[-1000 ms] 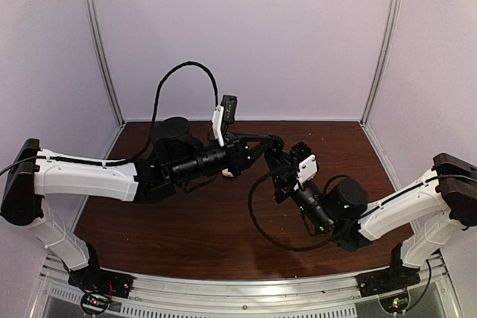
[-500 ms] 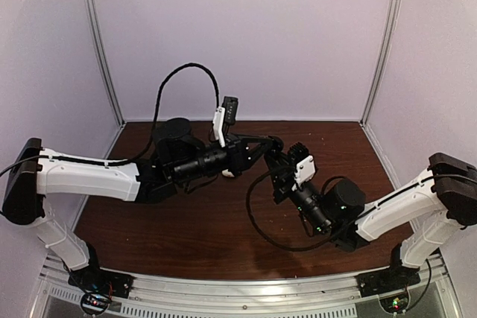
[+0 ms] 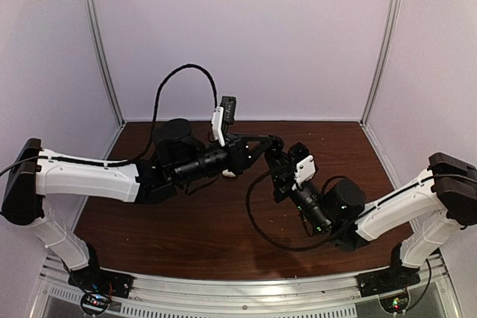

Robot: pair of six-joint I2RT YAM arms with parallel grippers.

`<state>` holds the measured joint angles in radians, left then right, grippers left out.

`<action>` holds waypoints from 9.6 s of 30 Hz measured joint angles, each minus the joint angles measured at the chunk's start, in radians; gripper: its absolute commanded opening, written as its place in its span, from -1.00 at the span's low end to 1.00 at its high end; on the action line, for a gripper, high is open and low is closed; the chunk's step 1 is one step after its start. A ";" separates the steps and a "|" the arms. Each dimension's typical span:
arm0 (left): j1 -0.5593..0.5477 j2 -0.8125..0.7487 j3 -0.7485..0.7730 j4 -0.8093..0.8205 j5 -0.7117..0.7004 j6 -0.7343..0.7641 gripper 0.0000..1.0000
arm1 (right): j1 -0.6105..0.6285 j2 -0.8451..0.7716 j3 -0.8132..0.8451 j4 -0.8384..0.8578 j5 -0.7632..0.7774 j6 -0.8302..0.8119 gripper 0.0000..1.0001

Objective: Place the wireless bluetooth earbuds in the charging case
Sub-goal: Insert the left earbud into the left side groove of the charging case, then close the charging case with the earbuds inside, then place the charging case with the earbuds at the center of the board.

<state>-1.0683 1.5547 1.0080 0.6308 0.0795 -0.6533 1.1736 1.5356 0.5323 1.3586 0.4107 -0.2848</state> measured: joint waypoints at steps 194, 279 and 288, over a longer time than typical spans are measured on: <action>-0.080 -0.233 0.059 -0.677 0.279 0.776 0.95 | -0.085 -0.315 0.080 -0.808 -1.076 0.309 -1.00; 0.166 -0.612 -0.364 -0.447 -0.267 0.213 0.95 | -0.401 0.372 0.424 -0.885 -0.871 0.684 -0.80; 0.166 -0.642 -0.435 -0.446 -0.283 0.170 0.95 | -0.488 0.549 0.568 -0.906 -0.887 0.756 -0.73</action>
<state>-0.9028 0.9131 0.5728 0.1852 -0.2035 -0.4831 0.6857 2.0850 1.1000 0.4530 -0.4767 0.4709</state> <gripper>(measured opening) 0.976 0.214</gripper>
